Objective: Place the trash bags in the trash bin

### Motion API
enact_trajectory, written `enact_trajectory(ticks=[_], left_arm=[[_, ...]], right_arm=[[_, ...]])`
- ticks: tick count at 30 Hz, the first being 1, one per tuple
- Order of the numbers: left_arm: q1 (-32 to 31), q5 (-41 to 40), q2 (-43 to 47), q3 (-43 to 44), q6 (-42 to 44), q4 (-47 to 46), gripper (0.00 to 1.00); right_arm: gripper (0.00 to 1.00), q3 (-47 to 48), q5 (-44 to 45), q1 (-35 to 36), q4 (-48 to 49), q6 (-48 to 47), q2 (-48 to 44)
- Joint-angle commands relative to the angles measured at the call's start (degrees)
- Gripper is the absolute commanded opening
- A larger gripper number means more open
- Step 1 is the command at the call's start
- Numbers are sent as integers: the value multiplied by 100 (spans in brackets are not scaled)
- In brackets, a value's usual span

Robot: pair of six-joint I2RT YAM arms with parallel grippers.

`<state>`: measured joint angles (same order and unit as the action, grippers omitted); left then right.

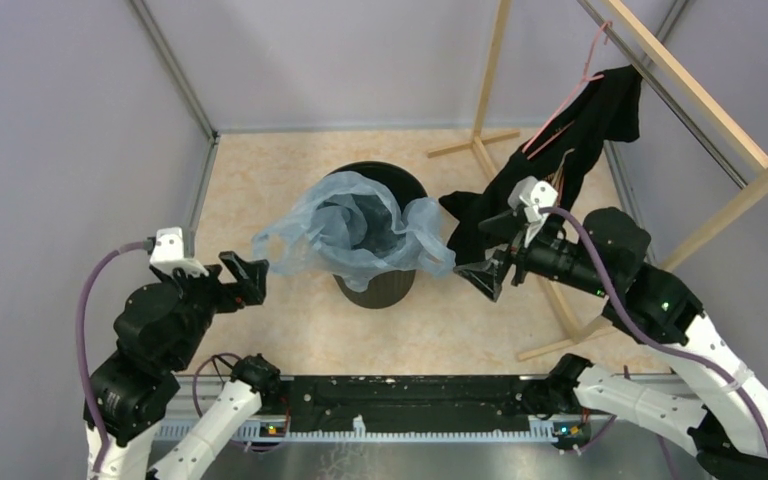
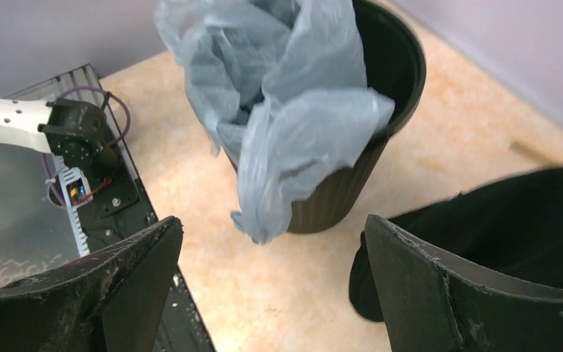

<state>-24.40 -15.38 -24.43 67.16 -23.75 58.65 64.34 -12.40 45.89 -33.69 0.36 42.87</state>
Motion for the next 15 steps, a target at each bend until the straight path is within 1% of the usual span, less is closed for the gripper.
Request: enact_trajectory(ticks=[1, 3, 5, 8, 12, 15], left_arm=[[-3, -139, -574, 247, 1151, -633, 99], [-3, -221, -990, 462, 931, -700, 99], [-12, -58, -1327, 613, 920, -773, 99], [-11, -120, -1728, 631, 877, -775, 98], [-8, -118, -1915, 408, 811, -874, 98], [-5, -221, -1946, 265, 773, -874, 98]], right_arm=[[95, 729, -419, 3, -80, -807, 575], [95, 1031, -481, 7, -120, -1090, 940], [94, 1386, -353, 8, -223, -1272, 1301], [92, 1851, -133, 15, -304, -1309, 1758], [92, 2131, -212, 123, -306, -1400, 2172], [92, 2331, 288, 439, -504, -1511, 2481]])
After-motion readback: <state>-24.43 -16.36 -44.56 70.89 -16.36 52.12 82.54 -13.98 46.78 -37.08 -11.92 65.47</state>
